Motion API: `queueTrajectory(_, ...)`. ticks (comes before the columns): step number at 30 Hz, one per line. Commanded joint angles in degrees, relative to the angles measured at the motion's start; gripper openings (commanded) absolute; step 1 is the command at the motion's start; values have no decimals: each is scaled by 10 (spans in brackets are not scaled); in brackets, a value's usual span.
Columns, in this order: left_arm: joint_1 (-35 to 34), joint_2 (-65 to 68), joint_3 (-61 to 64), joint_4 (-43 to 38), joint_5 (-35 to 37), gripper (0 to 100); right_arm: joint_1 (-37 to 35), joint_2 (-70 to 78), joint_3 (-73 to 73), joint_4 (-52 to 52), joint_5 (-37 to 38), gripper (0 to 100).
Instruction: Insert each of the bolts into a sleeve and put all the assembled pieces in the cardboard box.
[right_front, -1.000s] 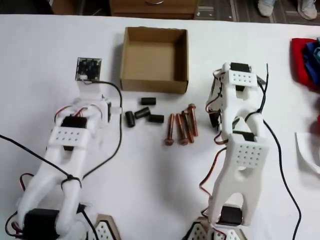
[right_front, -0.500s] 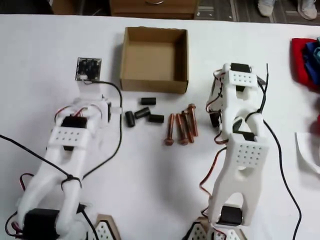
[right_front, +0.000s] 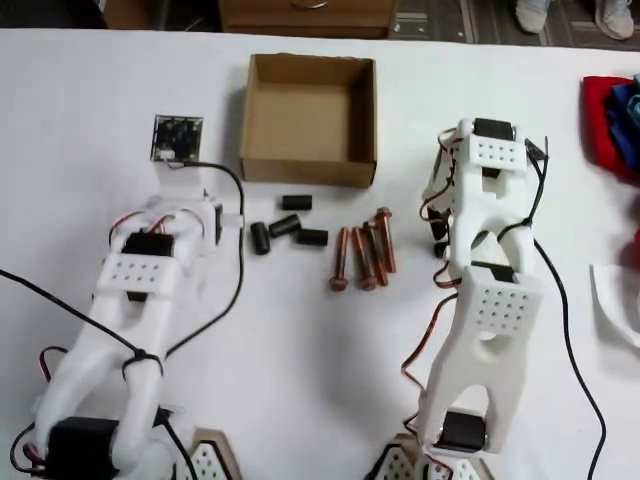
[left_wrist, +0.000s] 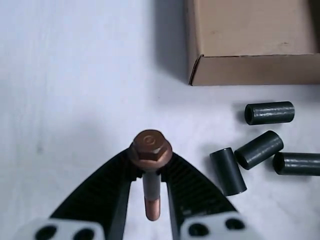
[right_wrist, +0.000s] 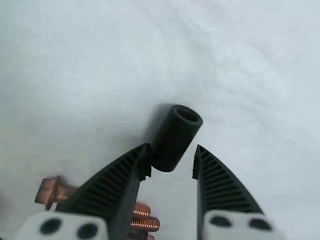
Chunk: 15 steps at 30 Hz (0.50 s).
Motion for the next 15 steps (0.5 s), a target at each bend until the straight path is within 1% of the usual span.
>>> queueTrajectory(1,-5,-4,-32,-10,4,28,7,-3,-17,-3,-7,133)
queueTrajectory(8,-5,-6,-33,-10,4,28,7,-1,-17,-3,-7,131)
queueTrajectory(15,-5,-6,-33,-10,4,28,14,55,-22,-3,-7,131)
